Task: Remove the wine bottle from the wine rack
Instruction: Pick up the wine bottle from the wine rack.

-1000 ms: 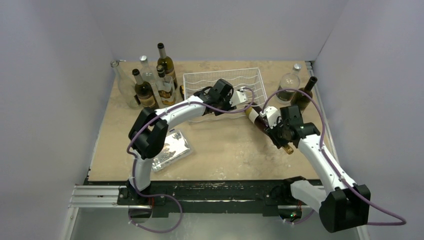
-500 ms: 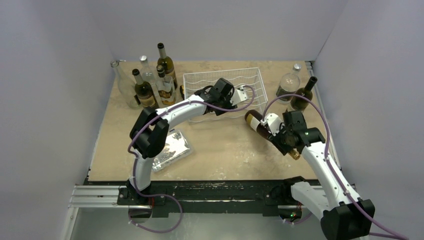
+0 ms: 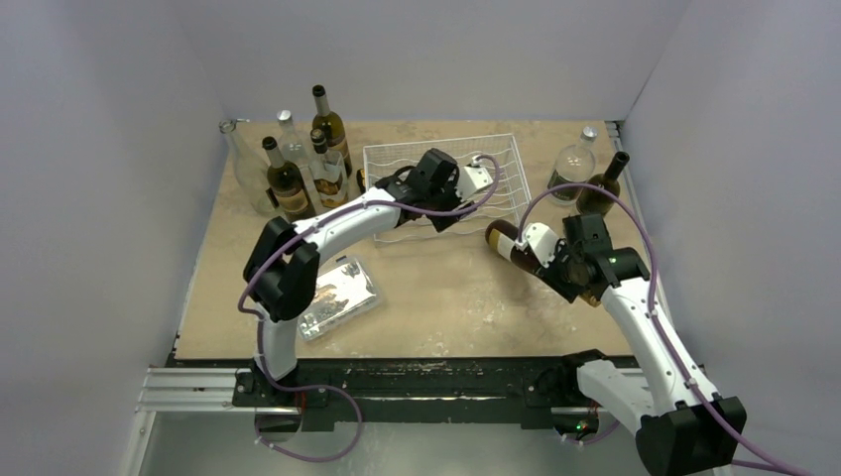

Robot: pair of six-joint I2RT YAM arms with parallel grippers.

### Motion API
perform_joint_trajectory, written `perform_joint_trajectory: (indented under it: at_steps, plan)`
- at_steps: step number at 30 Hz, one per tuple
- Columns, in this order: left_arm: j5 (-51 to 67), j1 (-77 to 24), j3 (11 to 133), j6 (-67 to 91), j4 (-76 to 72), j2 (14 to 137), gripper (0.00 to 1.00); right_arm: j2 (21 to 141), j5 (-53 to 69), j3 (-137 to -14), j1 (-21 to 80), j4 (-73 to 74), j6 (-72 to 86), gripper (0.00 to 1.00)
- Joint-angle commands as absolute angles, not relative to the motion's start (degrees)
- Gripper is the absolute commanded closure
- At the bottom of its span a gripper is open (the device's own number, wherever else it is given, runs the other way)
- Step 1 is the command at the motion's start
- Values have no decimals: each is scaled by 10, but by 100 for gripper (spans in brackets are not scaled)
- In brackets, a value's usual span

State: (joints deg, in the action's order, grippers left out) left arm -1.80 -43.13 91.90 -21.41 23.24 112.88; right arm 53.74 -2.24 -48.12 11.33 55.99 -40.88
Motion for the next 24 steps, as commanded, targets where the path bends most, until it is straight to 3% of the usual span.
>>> perform_joint_trajectory:
  at_steps: [1, 8, 18, 24]
  plan:
    - [31, -427, 900, -150, 177, 1048, 28, 537, -26, -530, 115, 557, -463, 100]
    - [81, -428, 852, -101, 143, 980, 26, 537, -19, -542, 115, 572, -516, 100]
    - [131, -434, 633, -26, -33, 808, 19, 519, -1, -571, 115, 610, -612, 100]
    - [117, -504, 498, -74, -93, 734, 15, 483, 41, -583, 116, 650, -715, 100]
